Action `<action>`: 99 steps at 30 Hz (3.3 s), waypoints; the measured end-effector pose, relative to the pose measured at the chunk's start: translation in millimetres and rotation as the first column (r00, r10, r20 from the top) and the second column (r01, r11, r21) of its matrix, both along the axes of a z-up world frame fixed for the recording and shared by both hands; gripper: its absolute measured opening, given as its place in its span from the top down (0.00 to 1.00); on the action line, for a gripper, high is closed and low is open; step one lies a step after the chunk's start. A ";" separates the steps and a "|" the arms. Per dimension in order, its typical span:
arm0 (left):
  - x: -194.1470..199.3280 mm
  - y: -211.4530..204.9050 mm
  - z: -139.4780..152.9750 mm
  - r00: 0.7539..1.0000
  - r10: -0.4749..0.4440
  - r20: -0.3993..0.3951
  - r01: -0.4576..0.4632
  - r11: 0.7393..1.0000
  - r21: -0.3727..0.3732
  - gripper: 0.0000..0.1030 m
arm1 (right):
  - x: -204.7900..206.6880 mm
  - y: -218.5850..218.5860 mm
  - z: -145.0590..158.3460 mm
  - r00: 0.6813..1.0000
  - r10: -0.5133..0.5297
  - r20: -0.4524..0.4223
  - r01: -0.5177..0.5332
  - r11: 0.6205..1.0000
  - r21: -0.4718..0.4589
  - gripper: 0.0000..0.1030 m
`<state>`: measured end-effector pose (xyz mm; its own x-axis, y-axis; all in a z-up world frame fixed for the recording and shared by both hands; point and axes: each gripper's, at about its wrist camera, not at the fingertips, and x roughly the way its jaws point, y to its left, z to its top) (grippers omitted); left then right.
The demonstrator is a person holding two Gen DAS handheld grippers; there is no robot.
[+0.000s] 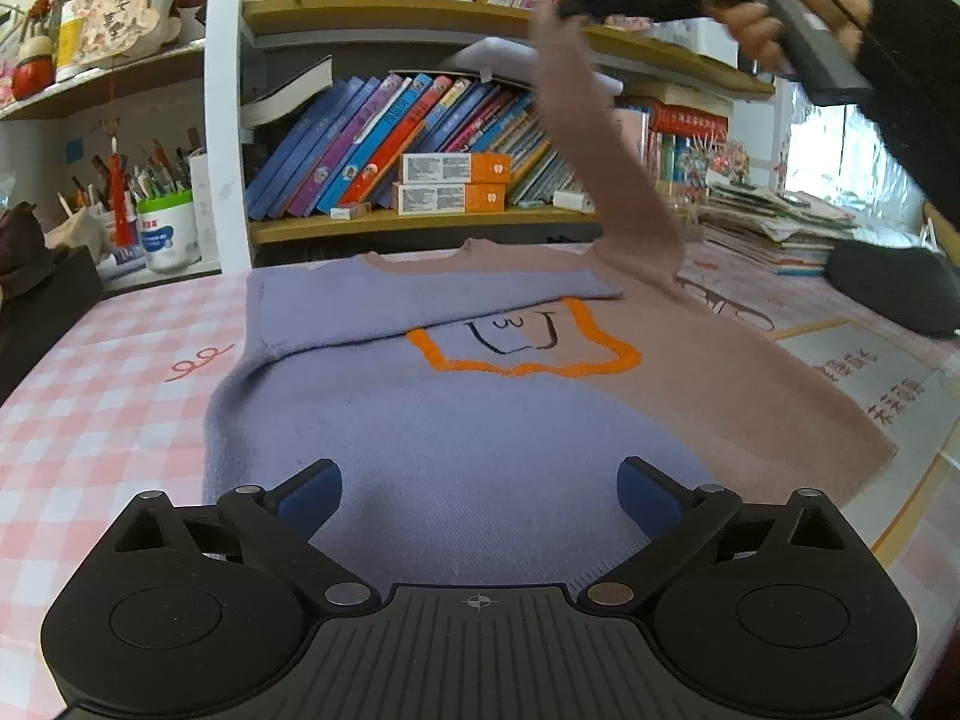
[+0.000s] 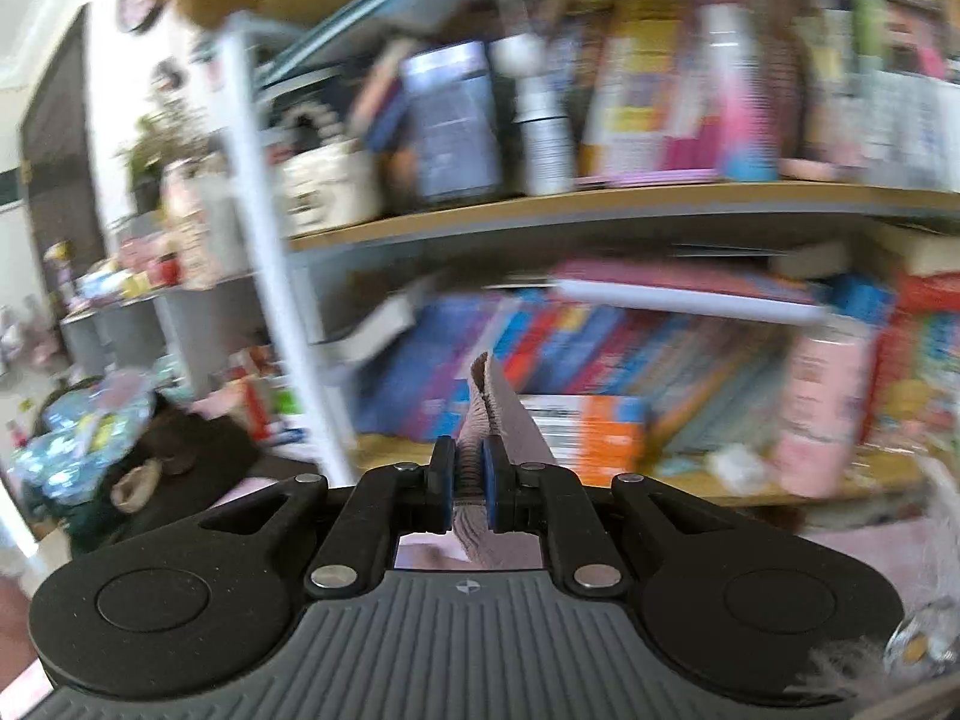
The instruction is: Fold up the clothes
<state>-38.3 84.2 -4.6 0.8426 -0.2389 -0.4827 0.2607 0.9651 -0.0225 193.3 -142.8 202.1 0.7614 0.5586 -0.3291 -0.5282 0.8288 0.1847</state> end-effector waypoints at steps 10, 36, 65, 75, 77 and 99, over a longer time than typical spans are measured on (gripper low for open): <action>0.0 4.0 -0.7 1.000 -0.018 -0.003 0.017 0.999 -0.038 0.03 | 7.8 80.6 -40.3 0.991 0.087 -0.102 -0.093 0.994 -0.058 0.98; 14.1 -5.6 -4.5 0.992 0.068 -0.103 -0.063 0.997 0.051 0.03 | -108.9 -15.3 -161.8 0.927 0.068 -0.368 -0.101 0.992 -0.071 0.96; -59.8 53.6 31.6 0.944 0.319 -0.088 -0.327 0.940 -0.098 0.28 | -227.9 -151.1 -207.4 0.926 -0.116 -0.358 0.152 0.986 0.074 0.55; -40.9 66.1 2.5 0.918 0.343 -0.200 -0.376 0.914 -0.156 0.63 | -226.4 -139.1 -207.5 0.925 -0.140 -0.353 0.159 0.987 0.026 0.72; -38.0 65.5 2.0 0.919 0.336 -0.205 -0.371 0.913 -0.168 0.63 | -225.8 -137.4 -208.7 0.923 -0.149 -0.354 0.170 0.985 0.030 0.76; -35.7 82.7 -3.1 0.928 0.198 -0.316 -0.322 0.854 -0.409 0.66 | -214.0 -153.4 -213.4 0.895 -0.043 -0.445 0.156 0.963 0.220 0.87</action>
<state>-74.0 166.9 -7.7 0.7674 -0.2694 -0.5818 -0.0730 0.8649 -0.4967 -20.7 -296.2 -11.3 0.6305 0.5925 -0.5014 -0.2660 0.7718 0.5775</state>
